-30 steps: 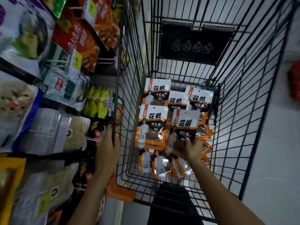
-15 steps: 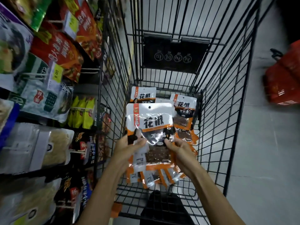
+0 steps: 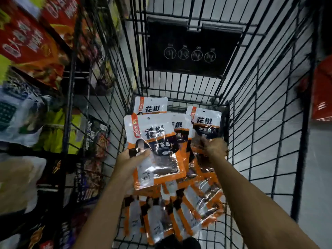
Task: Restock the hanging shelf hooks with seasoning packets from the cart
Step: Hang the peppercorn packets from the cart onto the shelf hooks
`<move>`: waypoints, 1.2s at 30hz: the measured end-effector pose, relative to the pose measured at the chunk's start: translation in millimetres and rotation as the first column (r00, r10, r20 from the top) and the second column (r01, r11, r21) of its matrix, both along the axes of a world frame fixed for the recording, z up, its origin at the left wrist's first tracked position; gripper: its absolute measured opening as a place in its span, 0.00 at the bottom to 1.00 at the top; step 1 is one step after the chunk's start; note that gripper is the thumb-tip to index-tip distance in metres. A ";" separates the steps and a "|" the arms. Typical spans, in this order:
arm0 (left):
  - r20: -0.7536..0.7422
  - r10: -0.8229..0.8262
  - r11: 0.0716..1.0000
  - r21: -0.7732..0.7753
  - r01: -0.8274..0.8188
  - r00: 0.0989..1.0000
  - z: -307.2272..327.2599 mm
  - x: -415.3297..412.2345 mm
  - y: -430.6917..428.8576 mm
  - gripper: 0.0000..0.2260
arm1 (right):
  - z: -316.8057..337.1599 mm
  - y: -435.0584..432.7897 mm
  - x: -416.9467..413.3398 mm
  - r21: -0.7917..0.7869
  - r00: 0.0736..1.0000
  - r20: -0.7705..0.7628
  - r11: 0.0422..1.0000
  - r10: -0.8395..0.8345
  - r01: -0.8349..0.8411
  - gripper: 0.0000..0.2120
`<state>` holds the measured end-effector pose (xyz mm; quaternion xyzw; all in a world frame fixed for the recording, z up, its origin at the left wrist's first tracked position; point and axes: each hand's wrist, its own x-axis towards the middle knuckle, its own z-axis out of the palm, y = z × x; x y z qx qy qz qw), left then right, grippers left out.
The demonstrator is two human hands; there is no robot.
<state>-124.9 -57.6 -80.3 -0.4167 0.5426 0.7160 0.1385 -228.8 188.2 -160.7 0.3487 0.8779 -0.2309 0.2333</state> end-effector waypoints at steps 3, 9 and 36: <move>0.002 -0.005 1.000 0.006 0.005 1.000 -1.0 6.6 -3.9 0.19 | -2.4 -3.7 -4.7 0.026 0.999 -0.029 0.999 -0.034 0.035 0.30; -0.048 -0.011 1.000 -0.018 0.010 0.999 9.4 15.5 -3.7 0.20 | 10.2 -18.3 -8.8 0.122 0.984 -0.158 0.990 0.084 -0.064 0.22; -0.504 0.237 0.853 -0.301 -0.426 0.831 296.2 182.1 25.2 0.09 | 314.8 -8.1 141.9 -0.704 0.849 -0.528 0.573 -0.028 -0.419 0.11</move>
